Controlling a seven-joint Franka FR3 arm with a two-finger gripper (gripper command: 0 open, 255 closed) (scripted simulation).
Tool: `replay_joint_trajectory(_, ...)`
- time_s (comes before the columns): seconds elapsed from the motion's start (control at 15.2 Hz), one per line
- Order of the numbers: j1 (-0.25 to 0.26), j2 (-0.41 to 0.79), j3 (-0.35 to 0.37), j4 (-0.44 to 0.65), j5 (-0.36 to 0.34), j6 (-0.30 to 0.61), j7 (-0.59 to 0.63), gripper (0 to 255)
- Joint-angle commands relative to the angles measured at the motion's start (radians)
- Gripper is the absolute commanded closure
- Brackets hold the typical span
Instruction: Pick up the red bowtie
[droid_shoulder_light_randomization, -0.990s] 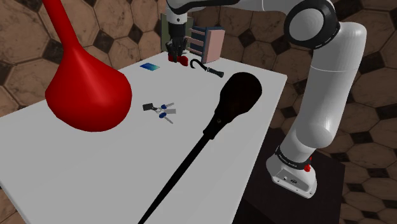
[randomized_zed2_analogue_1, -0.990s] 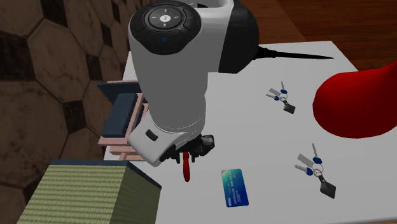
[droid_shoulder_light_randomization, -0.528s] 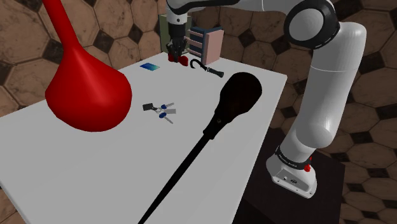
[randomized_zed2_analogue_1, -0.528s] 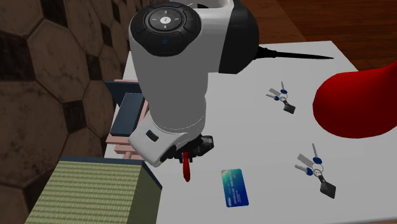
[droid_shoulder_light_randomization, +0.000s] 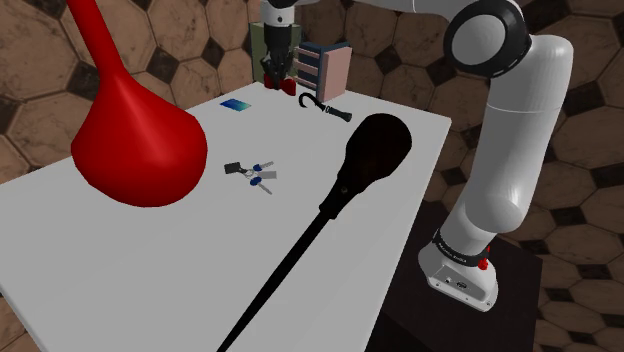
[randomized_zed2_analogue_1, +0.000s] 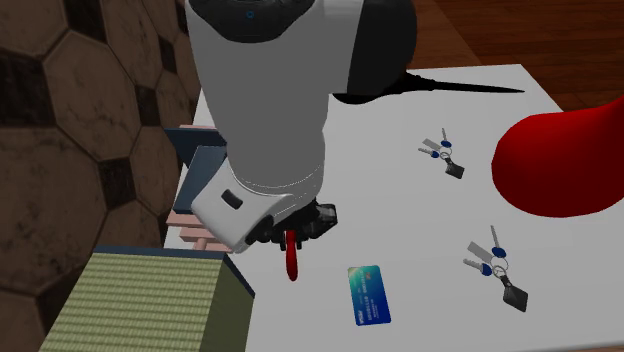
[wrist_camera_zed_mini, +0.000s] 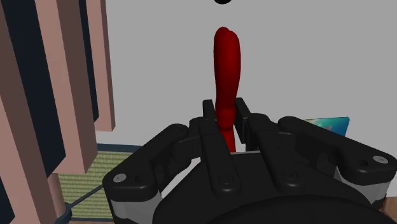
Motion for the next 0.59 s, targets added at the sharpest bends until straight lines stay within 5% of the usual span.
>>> replay_joint_trajectory(0.0,0.001,0.006,0.0,0.036,0.0,-0.03,0.001,255)
replay_joint_trajectory(0.53,0.003,0.043,0.001,0.188,-0.002,-0.145,0.0,255)
